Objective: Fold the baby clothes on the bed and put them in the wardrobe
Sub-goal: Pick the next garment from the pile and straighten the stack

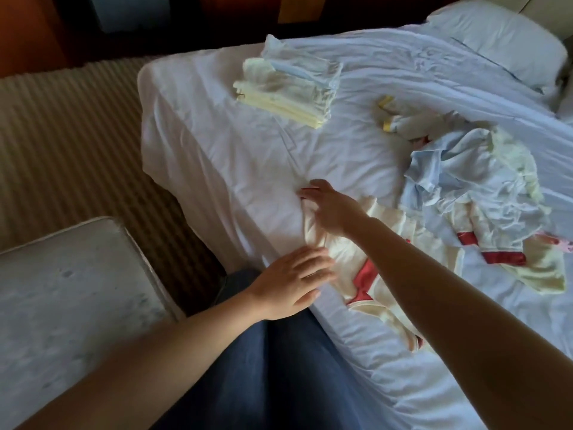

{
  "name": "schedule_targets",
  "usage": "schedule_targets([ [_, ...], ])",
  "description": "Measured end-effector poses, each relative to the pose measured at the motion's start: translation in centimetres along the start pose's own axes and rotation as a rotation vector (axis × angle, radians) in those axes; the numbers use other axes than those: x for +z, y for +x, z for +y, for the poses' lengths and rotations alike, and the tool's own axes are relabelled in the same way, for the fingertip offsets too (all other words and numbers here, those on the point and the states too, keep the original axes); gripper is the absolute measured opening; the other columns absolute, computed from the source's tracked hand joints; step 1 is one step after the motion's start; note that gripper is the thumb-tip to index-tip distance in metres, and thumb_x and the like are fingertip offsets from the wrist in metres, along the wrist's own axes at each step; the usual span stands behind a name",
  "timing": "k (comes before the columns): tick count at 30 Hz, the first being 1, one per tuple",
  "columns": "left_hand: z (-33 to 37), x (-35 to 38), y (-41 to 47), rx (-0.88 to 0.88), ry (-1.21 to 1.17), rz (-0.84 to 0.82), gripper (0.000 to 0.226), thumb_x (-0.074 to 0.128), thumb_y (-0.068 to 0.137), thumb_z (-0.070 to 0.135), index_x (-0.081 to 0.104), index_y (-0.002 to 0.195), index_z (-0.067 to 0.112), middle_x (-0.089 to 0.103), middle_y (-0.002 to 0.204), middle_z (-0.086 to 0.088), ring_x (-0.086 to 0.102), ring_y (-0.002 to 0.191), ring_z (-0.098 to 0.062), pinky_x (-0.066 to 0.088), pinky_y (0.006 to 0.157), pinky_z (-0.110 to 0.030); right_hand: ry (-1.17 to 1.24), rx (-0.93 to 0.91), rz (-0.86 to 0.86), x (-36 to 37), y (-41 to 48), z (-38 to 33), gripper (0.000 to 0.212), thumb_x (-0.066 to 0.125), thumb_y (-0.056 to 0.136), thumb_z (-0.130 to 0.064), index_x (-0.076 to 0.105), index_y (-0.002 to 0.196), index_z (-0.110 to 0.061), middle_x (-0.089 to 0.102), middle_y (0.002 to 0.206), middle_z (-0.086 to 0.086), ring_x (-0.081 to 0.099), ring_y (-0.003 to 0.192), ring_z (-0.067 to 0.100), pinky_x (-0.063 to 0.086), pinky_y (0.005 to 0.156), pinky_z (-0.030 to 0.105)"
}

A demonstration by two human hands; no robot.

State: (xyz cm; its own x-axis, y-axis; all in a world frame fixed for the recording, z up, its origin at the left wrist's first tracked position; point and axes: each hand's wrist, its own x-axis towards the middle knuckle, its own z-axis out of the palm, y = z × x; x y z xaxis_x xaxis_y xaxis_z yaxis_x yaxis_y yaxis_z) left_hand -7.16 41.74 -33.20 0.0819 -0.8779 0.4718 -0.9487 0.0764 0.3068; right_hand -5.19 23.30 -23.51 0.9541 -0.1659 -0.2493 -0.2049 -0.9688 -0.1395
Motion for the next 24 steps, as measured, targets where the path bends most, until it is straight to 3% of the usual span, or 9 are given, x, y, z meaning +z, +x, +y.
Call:
schedule_targets([
  [3, 0.1, 0.5, 0.0, -0.027, -0.019, 0.011, 0.035, 0.052, 0.095, 0.019, 0.06, 0.129, 0.013, 0.05, 0.142, -0.006, 0.033, 0.142, -0.024, 0.023, 0.119, -0.041, -0.005, -0.023, -0.078, -0.8, 1.2, 0.0, 0.061, 0.055, 0.084, -0.001, 0.045, 0.138, -0.029, 0.035, 0.145, -0.002, 0.056, 0.119, 0.02, 0.048, 0.092, 0.033],
  [7, 0.1, 0.5, 0.2, -0.031, -0.014, 0.017, 0.034, 0.052, 0.095, 0.018, 0.061, 0.127, 0.013, 0.051, 0.14, -0.006, 0.033, 0.141, -0.024, 0.024, 0.119, -0.041, -0.069, 0.006, -0.073, -1.7, 1.4, -0.1, 0.052, 0.058, 0.085, -0.005, 0.045, 0.131, -0.028, 0.046, 0.125, 0.004, 0.06, 0.101, 0.026, 0.046, 0.075, 0.033],
  [12, 0.5, -0.6, 0.8, -0.036, 0.053, -0.017, 0.032, 0.053, 0.091, 0.016, 0.064, 0.121, 0.016, 0.057, 0.131, -0.002, 0.037, 0.137, -0.025, 0.025, 0.118, -0.044, 0.031, 0.019, 0.041, -1.8, -0.4, -0.2, 0.048, 0.057, 0.084, -0.008, 0.051, 0.126, -0.03, 0.062, 0.118, -0.007, 0.061, 0.106, 0.017, 0.051, 0.085, 0.033],
  [17, 1.6, -1.6, 1.9, -0.017, 0.245, -0.049, 0.027, 0.052, 0.088, 0.023, 0.067, 0.11, 0.019, 0.062, 0.121, 0.002, 0.043, 0.129, -0.024, 0.026, 0.117, -0.04, 0.094, 0.033, 0.206, -4.1, -4.8, 0.9, 0.025, 0.057, 0.084, -0.008, 0.067, 0.094, -0.028, 0.06, 0.093, -0.014, 0.062, 0.092, 0.011, 0.054, 0.081, 0.034],
  [20, 2.7, -1.9, 2.2, -0.017, 0.369, -0.072, 0.028, 0.046, 0.088, 0.029, 0.066, 0.105, 0.021, 0.063, 0.116, 0.005, 0.045, 0.123, -0.022, 0.031, 0.106, -0.035, 0.112, 0.038, 0.289, -5.3, -8.3, 1.9, 0.021, 0.059, 0.084, -0.008, 0.069, 0.086, -0.027, 0.065, 0.095, -0.011, 0.063, 0.092, 0.009, 0.054, 0.08, 0.034],
  [24, 4.1, -2.7, 2.9, 0.069, 0.405, -0.006, 0.022, 0.048, 0.085, 0.025, 0.066, 0.098, 0.022, 0.062, 0.103, 0.007, 0.055, 0.101, -0.02, 0.036, 0.09, -0.032, 0.151, 0.063, 0.401, -5.3, -13.5, 3.8, 0.02, 0.061, 0.083, -0.006, 0.07, 0.085, -0.024, 0.067, 0.096, -0.008, 0.064, 0.09, 0.012, 0.054, 0.077, 0.035],
])
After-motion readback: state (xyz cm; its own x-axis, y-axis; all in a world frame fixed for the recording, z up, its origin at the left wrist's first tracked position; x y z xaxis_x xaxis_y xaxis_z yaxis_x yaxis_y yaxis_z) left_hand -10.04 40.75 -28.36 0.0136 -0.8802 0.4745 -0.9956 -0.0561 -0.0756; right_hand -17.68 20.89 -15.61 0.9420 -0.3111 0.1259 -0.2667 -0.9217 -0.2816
